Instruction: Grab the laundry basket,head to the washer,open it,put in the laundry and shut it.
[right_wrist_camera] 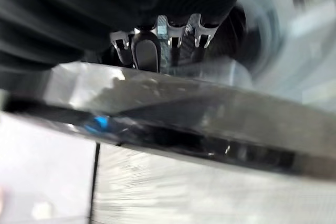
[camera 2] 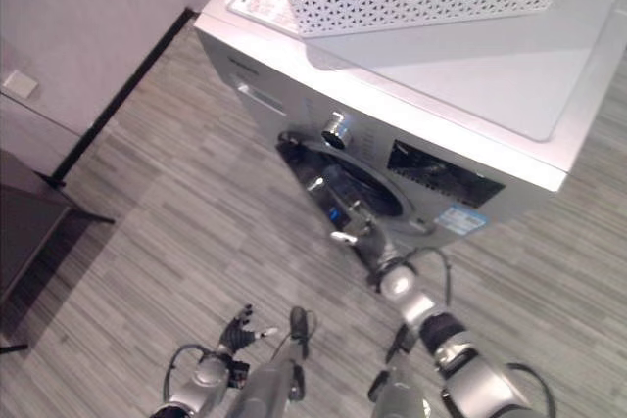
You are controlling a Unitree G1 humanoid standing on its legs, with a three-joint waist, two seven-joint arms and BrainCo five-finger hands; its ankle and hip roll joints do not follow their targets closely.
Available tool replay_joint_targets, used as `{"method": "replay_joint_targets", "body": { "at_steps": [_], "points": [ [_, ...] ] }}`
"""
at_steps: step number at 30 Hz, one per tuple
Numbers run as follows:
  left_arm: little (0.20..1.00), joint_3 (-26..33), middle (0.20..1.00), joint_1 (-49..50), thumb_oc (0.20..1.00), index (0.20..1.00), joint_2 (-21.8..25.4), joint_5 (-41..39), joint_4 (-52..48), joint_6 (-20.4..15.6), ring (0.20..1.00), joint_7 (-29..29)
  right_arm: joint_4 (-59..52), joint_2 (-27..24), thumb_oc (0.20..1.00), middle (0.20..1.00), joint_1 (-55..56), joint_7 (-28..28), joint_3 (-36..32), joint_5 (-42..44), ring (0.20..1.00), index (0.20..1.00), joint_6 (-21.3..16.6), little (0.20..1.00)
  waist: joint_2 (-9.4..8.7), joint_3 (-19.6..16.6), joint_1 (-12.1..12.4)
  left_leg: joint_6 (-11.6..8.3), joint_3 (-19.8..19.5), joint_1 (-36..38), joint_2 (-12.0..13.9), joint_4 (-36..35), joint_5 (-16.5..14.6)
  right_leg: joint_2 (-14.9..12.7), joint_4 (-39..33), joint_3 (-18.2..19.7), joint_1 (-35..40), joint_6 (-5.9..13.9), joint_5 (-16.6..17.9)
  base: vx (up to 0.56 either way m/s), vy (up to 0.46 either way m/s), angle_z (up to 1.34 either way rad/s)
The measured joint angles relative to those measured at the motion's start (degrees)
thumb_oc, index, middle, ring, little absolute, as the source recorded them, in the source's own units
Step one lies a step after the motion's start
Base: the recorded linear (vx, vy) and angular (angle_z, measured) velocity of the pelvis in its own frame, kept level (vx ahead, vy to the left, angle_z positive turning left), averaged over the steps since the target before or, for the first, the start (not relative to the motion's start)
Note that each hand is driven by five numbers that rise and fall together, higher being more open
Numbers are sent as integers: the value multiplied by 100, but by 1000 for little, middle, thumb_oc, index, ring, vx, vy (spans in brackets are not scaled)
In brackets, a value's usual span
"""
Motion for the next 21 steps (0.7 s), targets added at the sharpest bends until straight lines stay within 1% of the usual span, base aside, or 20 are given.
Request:
{"method": "replay_joint_targets", "body": {
  "at_steps": [2,3,4,5,6,7,8,9,10,11,12,13,15,16,17,19,20,21],
  "points": [
    [1000,-13,1000,-27,1000,1000,-48,8,4,4,1000,60,175,156,1000,1000,-27,43,106,437,1000,1000,-5,1000,73,-58,58,-51,-20,-15,58,-6,-69,26,-1,-5,-7,-23,-21,-9,39,-1],
    [1000,-19,1000,-71,1000,1000,-107,16,219,16,1000,135,428,399,1000,1000,-99,46,126,914,1000,1000,-7,1000,144,-65,112,-51,-68,-6,52,-15,-69,28,1,7,-13,-19,-11,0,0,0],
    [1000,-68,1000,-69,1000,1000,-136,16,354,67,1000,138,522,533,1000,1000,-97,46,220,1114,1000,1000,-8,1000,204,-100,126,-51,-100,-12,48,-11,-69,28,0,4,-14,-23,-7,-11,18,-3],
    [1000,-74,1000,-68,1000,1000,-137,16,359,71,1000,138,526,540,1000,1000,-96,47,232,1130,1000,1000,-7,1000,208,-103,128,-51,-106,-12,47,-11,-69,28,0,4,-14,-23,-7,0,0,0],
    [1000,-186,1000,-8,1000,1000,-143,14,543,173,1000,142,621,660,1000,1000,-69,161,470,1402,1000,1000,1,1000,295,-160,195,-50,-160,-7,36,-4,-65,28,0,-2,-17,-35,4,-9,-3,6],
    [1000,-171,1000,130,1000,1000,-153,12,533,242,1000,147,699,740,1000,1000,-44,411,738,1574,1000,1000,21,1000,384,-207,282,-48,-162,-7,38,-8,-37,30,1,-18,-14,-37,6,4,-40,8],
    [1000,-170,1000,196,1000,1000,-158,12,531,249,1000,150,748,772,1000,1000,-20,564,891,1611,1000,1000,85,1000,443,-245,381,-56,-165,-12,34,-8,-21,27,2,-27,-11,-37,6,4,-40,20],
    [1000,-95,1000,322,1000,1000,-145,27,403,247,1000,245,979,847,1000,1000,56,781,1066,1594,1000,1000,239,1000,565,-295,589,-68,-248,15,24,-8,5,24,2,-137,90,-16,20,26,-62,34],
    [1000,-104,1000,378,1000,1000,-102,32,251,239,1000,323,1101,857,1000,1000,151,820,1143,1593,1000,1000,307,1000,591,-313,648,-69,-317,44,12,-4,9,22,3,-215,181,-10,-20,27,-44,43],
    [1000,-112,1000,404,1000,1000,-60,38,201,225,1000,391,1147,893,1000,1000,240,864,1172,1593,1000,1000,396,1000,600,-319,722,-66,-356,82,7,-5,12,18,3,-284,256,-1,-50,27,-44,35],
    [1000,-11,1000,557,1000,1000,77,215,-202,343,1000,472,1282,924,1000,1000,298,909,1142,1558,1000,1000,422,1000,604,-329,824,-68,-417,108,7,-7,11,23,2,-325,323,12,-72,20,-50,46],
    [1000,50,1000,1002,1000,1000,445,537,-1313,283,1000,595,1422,1006,1000,1000,470,894,1063,1465,1000,1000,472,1000,563,-325,836,-67,-559,131,-21,-4,12,17,3,-474,450,45,-148,27,-47,40],
    [1000,180,1000,1157,1000,1000,821,922,-2205,299,1000,682,1495,905,1000,1000,639,904,826,1352,1000,1000,488,1000,529,-329,1015,-70,-596,201,-42,-9,9,-1,2,-478,546,46,-162,30,-44,27],
    [1000,352,1000,1373,1000,1000,1141,1136,-2898,264,1000,709,1540,848,1000,1000,727,900,629,1345,1000,1000,489,1000,501,-331,1032,-70,-637,223,-58,-9,8,-8,3,-483,599,78,-182,19,-34,13],
    [1000,539,1000,1493,1000,1000,1344,1273,-3355,225,1000,736,1594,813,1000,1000,789,897,462,1341,1000,1000,490,1000,473,-314,1051,-74,-637,268,-72,-9,5,-10,3,-483,653,126,-217,17,-37,13],
    [1000,982,1000,1501,1000,1000,1618,1357,-3640,131,1000,764,1657,668,1000,1000,894,888,292,1329,1000,1000,490,1000,411,-340,1040,-84,-631,362,-91,-10,-2,-10,2,-483,753,146,-224,11,-20,1],
    [1000,1045,1000,1493,1000,1000,1706,1352,-3746,128,1000,729,1688,619,1000,1000,941,901,182,1285,1000,1000,488,1000,369,-348,1019,-91,-632,395,-89,-11,-9,-8,1,-482,785,151,-230,0,0,0],
    [1000,987,1000,1465,1000,1000,1781,1315,-3818,44,1000,586,1847,521,1000,1000,972,895,109,1196,1000,1000,501,1000,257,-399,977,-94,-627,400,-72,-10,-13,-10,2,-478,779,149,-233,45,33,-2]
  ]
}}
